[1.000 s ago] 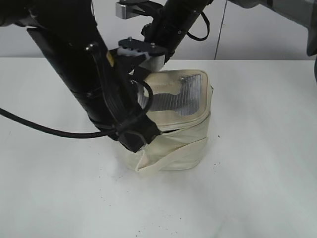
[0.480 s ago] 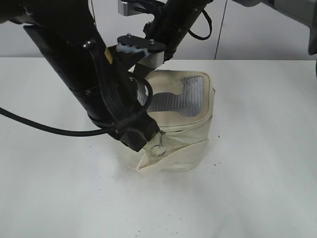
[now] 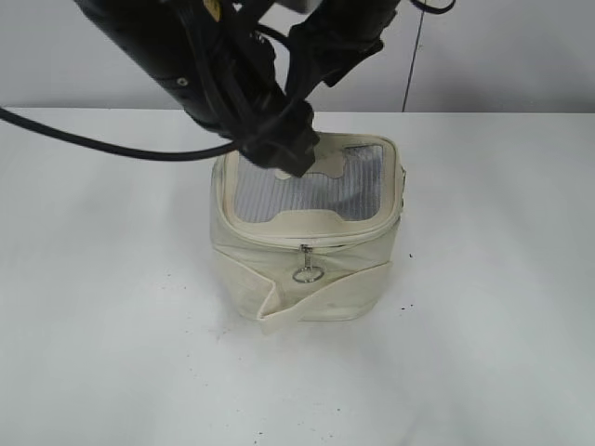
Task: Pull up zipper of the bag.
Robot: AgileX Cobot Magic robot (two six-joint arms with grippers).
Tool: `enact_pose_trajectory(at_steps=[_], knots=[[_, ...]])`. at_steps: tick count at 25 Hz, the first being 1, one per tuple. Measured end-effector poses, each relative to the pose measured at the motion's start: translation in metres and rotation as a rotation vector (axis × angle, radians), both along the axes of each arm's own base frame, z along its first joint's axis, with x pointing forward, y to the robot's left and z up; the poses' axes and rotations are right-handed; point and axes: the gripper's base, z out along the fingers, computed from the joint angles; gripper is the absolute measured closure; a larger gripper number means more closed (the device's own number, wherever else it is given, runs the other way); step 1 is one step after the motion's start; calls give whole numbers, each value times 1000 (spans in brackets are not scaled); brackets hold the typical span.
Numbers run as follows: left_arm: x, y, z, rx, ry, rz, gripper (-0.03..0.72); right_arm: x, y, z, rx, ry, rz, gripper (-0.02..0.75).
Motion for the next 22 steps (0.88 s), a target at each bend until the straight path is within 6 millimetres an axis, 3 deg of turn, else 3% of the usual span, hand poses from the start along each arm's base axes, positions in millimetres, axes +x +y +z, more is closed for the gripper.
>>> enact_pose_trajectory(at_steps=[5, 11, 16, 22], knots=[[29, 8, 7, -135, -94, 89, 213, 16, -47, 17, 19, -4, -172, 256], [68, 19, -8, -254, -119, 196, 213, 20, -95, 34, 44, 0, -320, 256], [86, 9, -15, -290, -126, 185, 213, 2, -124, 31, 19, 72, -379, 256], [105, -9, -27, -291, -67, 167, 213, -39, -145, 13, -32, 207, -413, 256]])
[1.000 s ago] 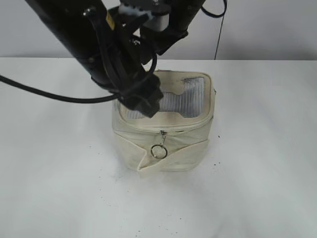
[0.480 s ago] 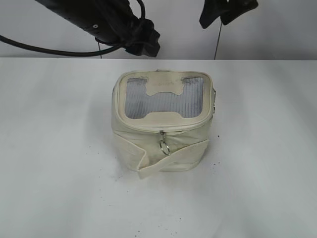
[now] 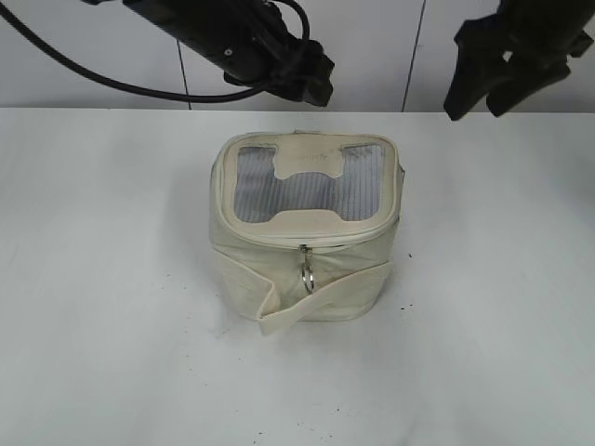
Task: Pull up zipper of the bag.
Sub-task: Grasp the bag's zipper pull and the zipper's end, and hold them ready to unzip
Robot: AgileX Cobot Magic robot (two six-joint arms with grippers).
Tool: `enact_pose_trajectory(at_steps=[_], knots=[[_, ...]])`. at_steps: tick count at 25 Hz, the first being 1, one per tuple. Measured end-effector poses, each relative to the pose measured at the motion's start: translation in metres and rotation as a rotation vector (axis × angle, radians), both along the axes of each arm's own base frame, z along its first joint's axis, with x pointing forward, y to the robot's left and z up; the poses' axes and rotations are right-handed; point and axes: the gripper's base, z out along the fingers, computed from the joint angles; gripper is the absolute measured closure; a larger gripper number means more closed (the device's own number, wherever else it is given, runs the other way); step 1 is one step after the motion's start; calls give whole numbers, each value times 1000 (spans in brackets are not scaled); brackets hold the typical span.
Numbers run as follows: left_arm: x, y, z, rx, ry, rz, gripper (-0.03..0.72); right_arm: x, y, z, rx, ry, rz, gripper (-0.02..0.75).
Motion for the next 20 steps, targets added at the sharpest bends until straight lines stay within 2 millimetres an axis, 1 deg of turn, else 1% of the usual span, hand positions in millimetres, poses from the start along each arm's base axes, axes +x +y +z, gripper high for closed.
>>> enact_pose_trajectory(at_steps=[7, 10, 14, 18, 20], knots=[[5, -20, -15, -13, 112, -144, 213, -49, -6, -29, -5, 167, -6, 256], [8, -25, -21, -4, 133, -177, 213, -65, -8, -40, 4, 205, -17, 256], [13, -29, -29, 16, 134, -216, 213, -76, -8, -56, 16, 215, -36, 256], [16, -34, -40, 36, 173, -262, 214, -80, -7, -68, 44, 207, -24, 256], [17, -35, -41, 39, 186, -275, 244, -80, -4, -69, 74, 192, -4, 256]])
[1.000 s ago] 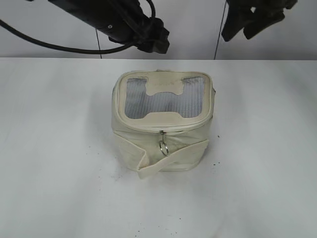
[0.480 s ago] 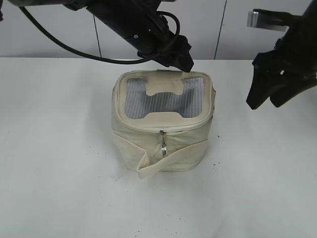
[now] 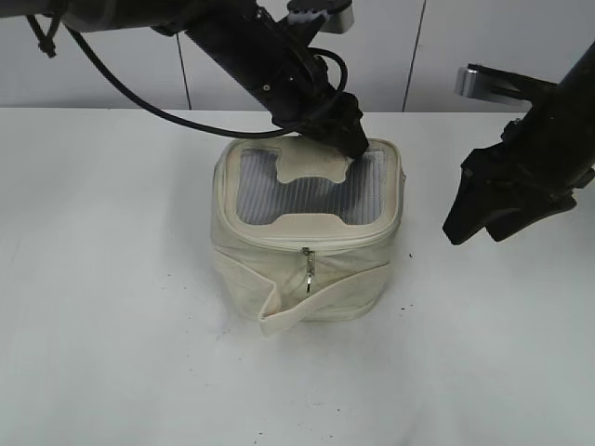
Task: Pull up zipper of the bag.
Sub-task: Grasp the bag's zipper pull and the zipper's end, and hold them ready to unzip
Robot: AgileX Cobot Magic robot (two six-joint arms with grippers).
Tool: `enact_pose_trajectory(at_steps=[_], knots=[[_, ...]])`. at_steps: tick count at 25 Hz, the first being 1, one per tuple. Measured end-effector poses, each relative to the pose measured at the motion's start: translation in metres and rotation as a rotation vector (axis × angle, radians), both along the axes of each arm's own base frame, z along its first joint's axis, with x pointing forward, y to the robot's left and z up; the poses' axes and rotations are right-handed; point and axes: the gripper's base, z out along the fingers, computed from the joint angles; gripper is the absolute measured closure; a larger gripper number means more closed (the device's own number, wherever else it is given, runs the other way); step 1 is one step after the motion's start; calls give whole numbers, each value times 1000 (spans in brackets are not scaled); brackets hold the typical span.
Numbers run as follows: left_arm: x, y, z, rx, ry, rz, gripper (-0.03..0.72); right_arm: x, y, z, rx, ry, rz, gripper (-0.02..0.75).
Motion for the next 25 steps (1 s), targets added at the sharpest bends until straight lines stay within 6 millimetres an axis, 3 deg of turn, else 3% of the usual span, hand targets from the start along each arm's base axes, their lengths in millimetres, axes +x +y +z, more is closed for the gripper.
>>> enact_pose_trajectory(at_steps=[2, 5, 7, 11, 19, 25], knots=[[1, 0, -2, 4, 7, -4, 336, 1, 2, 0, 22, -25, 11, 256], [-1, 0, -2, 13, 22, -20, 578, 6, 2, 0, 27, -81, 12, 256], [-2, 1, -3, 25, 27, -38, 641, 9, 2, -1, 23, -132, 28, 256], [-3, 1, -2, 32, 28, -51, 641, 11, 2, -7, 19, -212, 63, 256], [-3, 1, -2, 33, 29, -54, 642, 2, 3, -39, 46, -403, 178, 256], [-3, 1, -2, 34, 29, -56, 643, 12, 10, -57, 120, -465, 180, 257]])
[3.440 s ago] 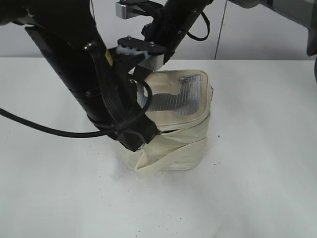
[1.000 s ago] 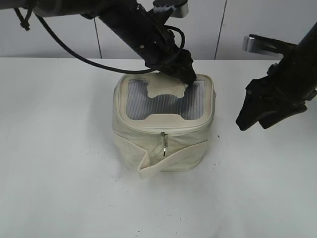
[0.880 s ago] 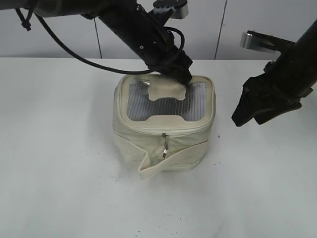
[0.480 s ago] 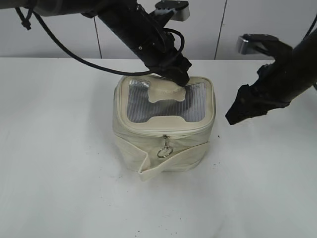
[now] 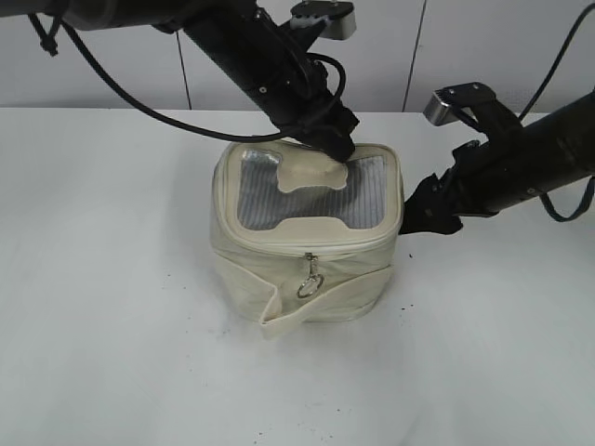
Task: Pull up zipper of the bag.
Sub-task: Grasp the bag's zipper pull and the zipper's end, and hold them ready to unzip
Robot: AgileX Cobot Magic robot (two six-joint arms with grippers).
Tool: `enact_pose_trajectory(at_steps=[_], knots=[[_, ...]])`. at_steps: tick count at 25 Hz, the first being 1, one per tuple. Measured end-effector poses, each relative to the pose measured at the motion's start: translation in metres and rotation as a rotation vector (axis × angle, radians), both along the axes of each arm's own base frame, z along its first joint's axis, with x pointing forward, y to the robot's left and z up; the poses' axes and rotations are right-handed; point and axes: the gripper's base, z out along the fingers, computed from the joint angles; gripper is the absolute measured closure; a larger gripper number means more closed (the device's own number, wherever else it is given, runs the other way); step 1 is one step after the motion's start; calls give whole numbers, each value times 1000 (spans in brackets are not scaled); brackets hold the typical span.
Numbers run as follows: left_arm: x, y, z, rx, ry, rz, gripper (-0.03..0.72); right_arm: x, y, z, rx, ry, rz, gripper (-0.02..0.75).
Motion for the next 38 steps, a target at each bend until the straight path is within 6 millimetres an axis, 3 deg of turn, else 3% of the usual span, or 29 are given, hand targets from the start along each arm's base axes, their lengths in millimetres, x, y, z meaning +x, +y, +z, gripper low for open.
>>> enact_pose_trajectory(at_steps=[2, 5, 8, 10, 13, 20, 28, 35, 38], knots=[[0, 0, 0, 4, -2, -1, 643, 3, 0, -5, 15, -23, 4, 265], [0, 1, 0, 6, -4, -2, 643, 9, 1, -12, 28, -59, -6, 335], [0, 1, 0, 6, -3, -2, 643, 12, 2, -19, 52, -46, -45, 498], [0, 1, 0, 5, -2, -2, 643, 13, 2, -20, 68, -41, -62, 659], [0, 1, 0, 5, -2, -2, 643, 11, 3, -17, 90, -15, -83, 740], [1, 1, 0, 0, 6, 19, 643, -12, 2, 20, -20, 46, -62, 752], [1, 0, 1, -6, 19, 46, 645, -45, 24, 55, -108, 66, 0, 752], [1, 0, 1, -7, 21, 51, 645, -87, 50, 59, -142, 136, 93, 752], [1, 0, 1, -7, 21, 51, 645, -101, 73, 61, -122, 125, 150, 752]])
